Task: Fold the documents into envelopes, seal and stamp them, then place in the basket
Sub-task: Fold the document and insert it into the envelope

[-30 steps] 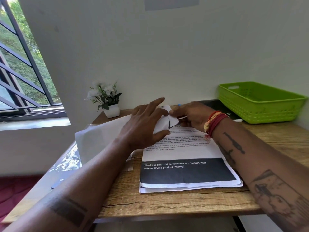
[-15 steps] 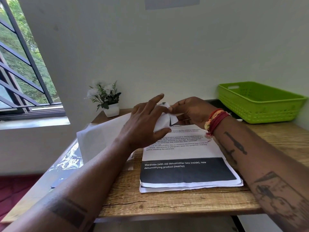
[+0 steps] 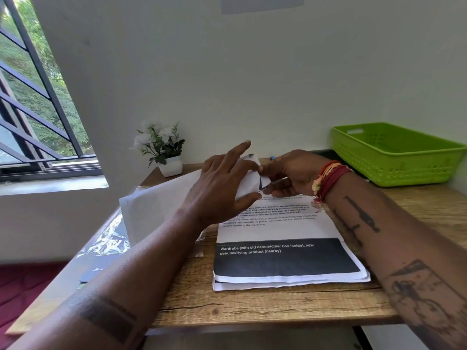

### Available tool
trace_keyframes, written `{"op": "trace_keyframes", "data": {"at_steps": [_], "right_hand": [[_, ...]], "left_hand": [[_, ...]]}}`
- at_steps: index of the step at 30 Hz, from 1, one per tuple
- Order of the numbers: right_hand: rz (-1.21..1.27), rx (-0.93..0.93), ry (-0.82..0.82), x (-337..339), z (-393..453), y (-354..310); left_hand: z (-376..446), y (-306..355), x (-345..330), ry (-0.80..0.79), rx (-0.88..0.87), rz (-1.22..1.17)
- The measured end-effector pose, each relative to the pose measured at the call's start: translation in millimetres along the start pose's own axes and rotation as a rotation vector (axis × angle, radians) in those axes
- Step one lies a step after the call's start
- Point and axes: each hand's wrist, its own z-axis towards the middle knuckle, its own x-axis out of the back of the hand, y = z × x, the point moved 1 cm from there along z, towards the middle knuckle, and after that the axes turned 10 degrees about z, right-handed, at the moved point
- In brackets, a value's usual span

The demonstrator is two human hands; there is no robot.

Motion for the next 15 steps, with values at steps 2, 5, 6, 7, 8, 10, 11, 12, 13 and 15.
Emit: {"op": "trace_keyframes", "data": {"at_steps": [2, 5, 6, 7, 8, 10, 11, 12, 13, 15], "right_hand": [[0.006, 0.004, -0.014, -2.0, 0.0, 0.8], [0.006, 0.023, -0.037, -7.1, -1.3, 2.3], [-0.009, 0.034, -0.032, -9.0, -1.4, 3.8], [-0.026, 0.047, -0.021, -11.7, -1.4, 5.4], [-0.045, 0.062, -0.006, -14.0, -1.1, 6.8], [-0.076, 0.091, 0.018, -19.4, -0.1, 8.7], [-0.084, 0.097, 0.020, -21.3, 0.3, 9.1], [-0.087, 0.095, 0.017, -21.4, 1.2, 9.0], [-0.086, 0.088, 0.006, -20.6, 1.7, 8.4], [-0.084, 0.080, -0.017, -17.6, 2.1, 6.8]], "left_hand": [[-0.1, 0.6, 0.0, -0.003, -0.004, -0.001], [-0.5, 0.6, 0.9, 0.010, -0.005, -0.014], [-0.6, 1.0, 1.1, 0.016, -0.008, -0.020], [-0.6, 1.6, 1.2, 0.020, -0.012, -0.023], [-0.4, 2.3, 1.0, 0.023, -0.015, -0.024], [-0.3, 3.2, 0.4, 0.030, -0.016, -0.019], [-0.1, 3.2, 0.0, 0.032, -0.016, -0.017], [0.0, 3.0, -0.1, 0.032, -0.014, -0.015], [0.3, 2.8, -0.3, 0.030, -0.011, -0.014], [1.1, 2.6, 0.0, 0.029, -0.006, -0.010]]}}
